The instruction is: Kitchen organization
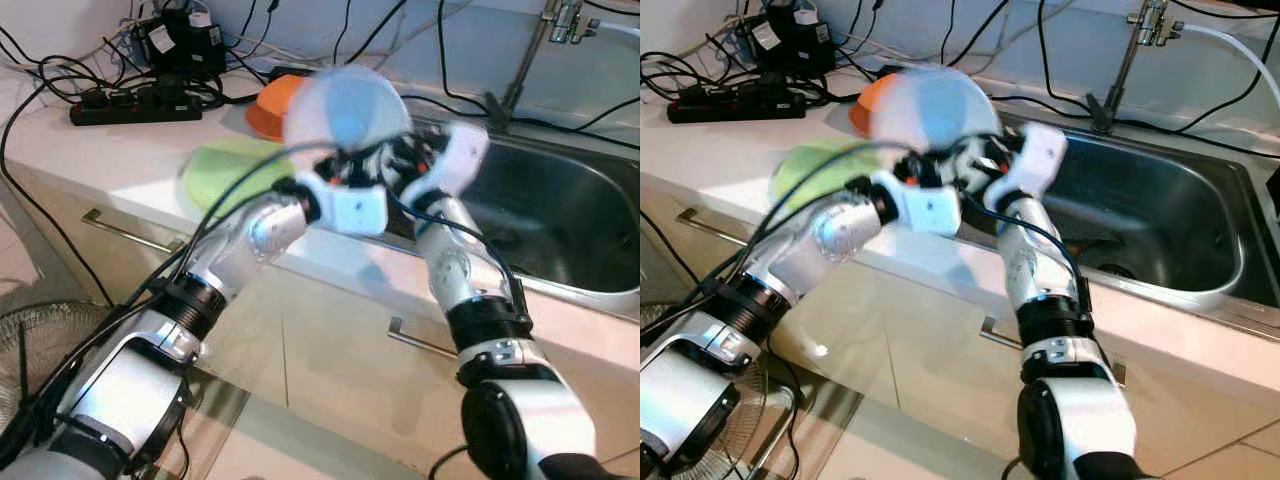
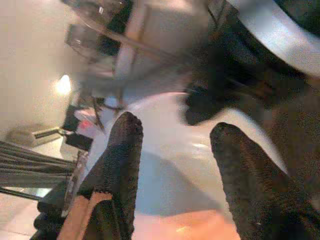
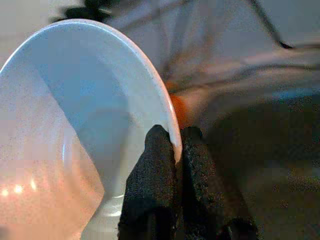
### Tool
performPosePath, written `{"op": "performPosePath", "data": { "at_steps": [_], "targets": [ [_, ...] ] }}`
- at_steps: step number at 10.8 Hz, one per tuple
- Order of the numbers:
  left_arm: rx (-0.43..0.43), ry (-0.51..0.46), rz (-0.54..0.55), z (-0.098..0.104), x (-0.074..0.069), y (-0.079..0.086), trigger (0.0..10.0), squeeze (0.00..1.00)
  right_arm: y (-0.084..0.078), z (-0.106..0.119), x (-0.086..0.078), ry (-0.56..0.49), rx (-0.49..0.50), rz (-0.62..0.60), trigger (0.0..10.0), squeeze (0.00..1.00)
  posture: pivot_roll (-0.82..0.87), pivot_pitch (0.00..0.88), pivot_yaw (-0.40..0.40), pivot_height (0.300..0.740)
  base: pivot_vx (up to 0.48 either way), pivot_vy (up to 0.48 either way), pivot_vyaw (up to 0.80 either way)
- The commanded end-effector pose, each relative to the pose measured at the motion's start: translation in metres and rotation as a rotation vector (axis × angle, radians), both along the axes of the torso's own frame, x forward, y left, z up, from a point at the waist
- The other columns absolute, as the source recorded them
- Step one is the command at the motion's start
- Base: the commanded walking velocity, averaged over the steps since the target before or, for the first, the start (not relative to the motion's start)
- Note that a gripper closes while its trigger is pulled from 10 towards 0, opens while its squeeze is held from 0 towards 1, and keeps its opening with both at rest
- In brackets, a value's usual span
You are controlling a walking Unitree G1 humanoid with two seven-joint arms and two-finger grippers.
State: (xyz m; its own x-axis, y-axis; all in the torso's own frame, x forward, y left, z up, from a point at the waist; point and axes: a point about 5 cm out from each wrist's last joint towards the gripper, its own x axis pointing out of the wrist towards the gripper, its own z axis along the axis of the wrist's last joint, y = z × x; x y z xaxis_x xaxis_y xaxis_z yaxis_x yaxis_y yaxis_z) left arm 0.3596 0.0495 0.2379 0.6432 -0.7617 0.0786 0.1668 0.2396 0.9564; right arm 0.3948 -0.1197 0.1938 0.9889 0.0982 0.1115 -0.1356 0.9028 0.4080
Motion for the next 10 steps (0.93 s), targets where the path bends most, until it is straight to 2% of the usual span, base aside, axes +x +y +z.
{"op": "performPosePath", "data": {
  "at_steps": [1, 4, 5, 6, 7, 9, 10],
  "targets": [
    [-0.041, 0.031, -0.043, -0.001, -0.006, -0.003, 10.0, 0.00, -0.012, 0.017, 0.005, -0.049, 0.034, -0.091, 0.0, 0.00, 0.22, 0.000, -0.017, 0.740, 0.000, 0.000, 0.00],
    [-0.193, 0.191, -0.085, -0.008, -0.013, -0.005, 10.0, 0.00, -0.043, 0.018, 0.008, -0.015, 0.008, -0.337, 0.0, 0.00, 0.23, 0.000, -0.021, 0.740, 0.000, 0.000, 0.00],
    [-0.286, 0.311, -0.083, -0.013, -0.015, -0.001, 10.0, 0.00, -0.058, 0.021, 0.009, -0.011, -0.061, -0.433, 2.7, 0.00, 0.23, 0.000, -0.019, 0.740, 0.000, 0.000, 0.00],
    [-0.376, 0.430, -0.085, -0.019, -0.018, 0.002, 10.0, 0.00, -0.065, 0.022, 0.008, -0.011, -0.146, -0.485, 10.0, 0.00, 0.23, 0.000, -0.018, 0.740, 0.000, 0.000, 0.00],
    [-0.477, 0.597, -0.072, -0.030, -0.021, 0.005, 10.0, 0.00, -0.066, 0.021, 0.009, -0.021, -0.285, -0.496, 10.0, 0.00, 0.24, 0.000, -0.021, 0.740, 0.000, 0.000, 0.00],
    [-0.590, 0.740, -0.043, -0.038, -0.029, 0.008, 10.0, 0.00, -0.065, 0.013, 0.009, -0.012, -0.415, -0.501, 10.0, 0.00, 0.25, 0.000, -0.027, 0.740, 0.000, 0.000, 0.00],
    [-0.589, 0.767, -0.075, -0.039, -0.034, 0.007, 10.0, 0.00, -0.061, 0.003, 0.009, 0.023, -0.497, -0.473, 10.0, 0.00, 0.27, 0.000, -0.031, 0.740, 0.000, 0.000, 0.00]
  ]
}}
